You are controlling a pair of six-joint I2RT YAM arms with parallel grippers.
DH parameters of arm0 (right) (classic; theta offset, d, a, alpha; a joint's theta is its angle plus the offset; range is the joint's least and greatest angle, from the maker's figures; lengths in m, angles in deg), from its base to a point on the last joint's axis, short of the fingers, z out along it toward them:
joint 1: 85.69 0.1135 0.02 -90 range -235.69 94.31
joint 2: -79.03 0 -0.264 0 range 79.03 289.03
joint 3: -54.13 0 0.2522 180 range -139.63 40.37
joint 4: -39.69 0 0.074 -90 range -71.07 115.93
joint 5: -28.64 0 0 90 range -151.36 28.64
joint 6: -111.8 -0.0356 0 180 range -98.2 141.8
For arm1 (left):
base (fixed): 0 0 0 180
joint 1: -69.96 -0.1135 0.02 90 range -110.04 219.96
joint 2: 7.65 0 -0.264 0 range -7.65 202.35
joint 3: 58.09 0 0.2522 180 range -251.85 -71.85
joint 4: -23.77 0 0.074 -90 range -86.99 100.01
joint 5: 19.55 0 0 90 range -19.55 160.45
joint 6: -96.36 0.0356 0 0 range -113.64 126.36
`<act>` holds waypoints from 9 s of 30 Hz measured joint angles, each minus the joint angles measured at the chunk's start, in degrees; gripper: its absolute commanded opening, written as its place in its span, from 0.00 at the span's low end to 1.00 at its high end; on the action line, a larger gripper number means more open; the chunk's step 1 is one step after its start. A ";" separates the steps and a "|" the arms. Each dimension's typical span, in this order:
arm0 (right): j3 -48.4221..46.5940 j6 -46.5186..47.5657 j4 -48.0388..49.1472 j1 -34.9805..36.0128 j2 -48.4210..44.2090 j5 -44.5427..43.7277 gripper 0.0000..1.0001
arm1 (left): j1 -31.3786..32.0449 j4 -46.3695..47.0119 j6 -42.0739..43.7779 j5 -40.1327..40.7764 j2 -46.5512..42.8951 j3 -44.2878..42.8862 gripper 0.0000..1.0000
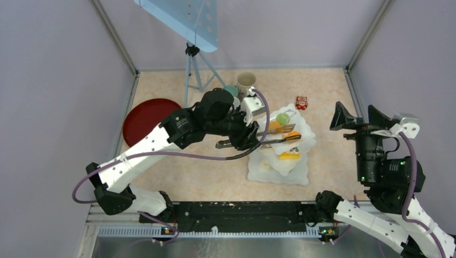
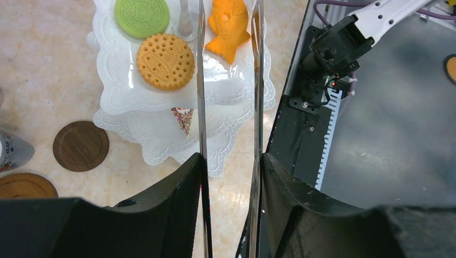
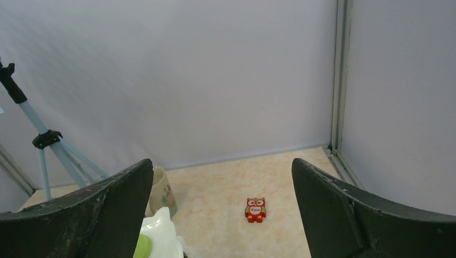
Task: Serve the afternoon tea
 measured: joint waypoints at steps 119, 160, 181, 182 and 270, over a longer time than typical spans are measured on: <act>3.48 5.79 -1.49 0.00 -3.21 3.15 0.98 | -61.66 36.30 -27.32 35.67 -9.11 61.26 0.59; 0.09 -0.85 -10.40 0.00 -3.30 5.42 0.98 | -27.30 53.57 -37.38 2.03 22.69 37.27 0.43; -0.79 -2.21 -12.39 0.00 -3.19 5.20 0.98 | -21.55 48.92 -34.80 11.56 33.33 25.27 0.31; -0.79 -2.19 -12.39 0.00 -3.19 5.20 0.98 | -21.53 48.54 -34.75 11.61 33.31 25.27 0.31; 2.05 -2.49 -10.03 0.00 -2.38 8.24 0.97 | -18.80 21.77 -28.61 23.02 3.58 46.38 0.68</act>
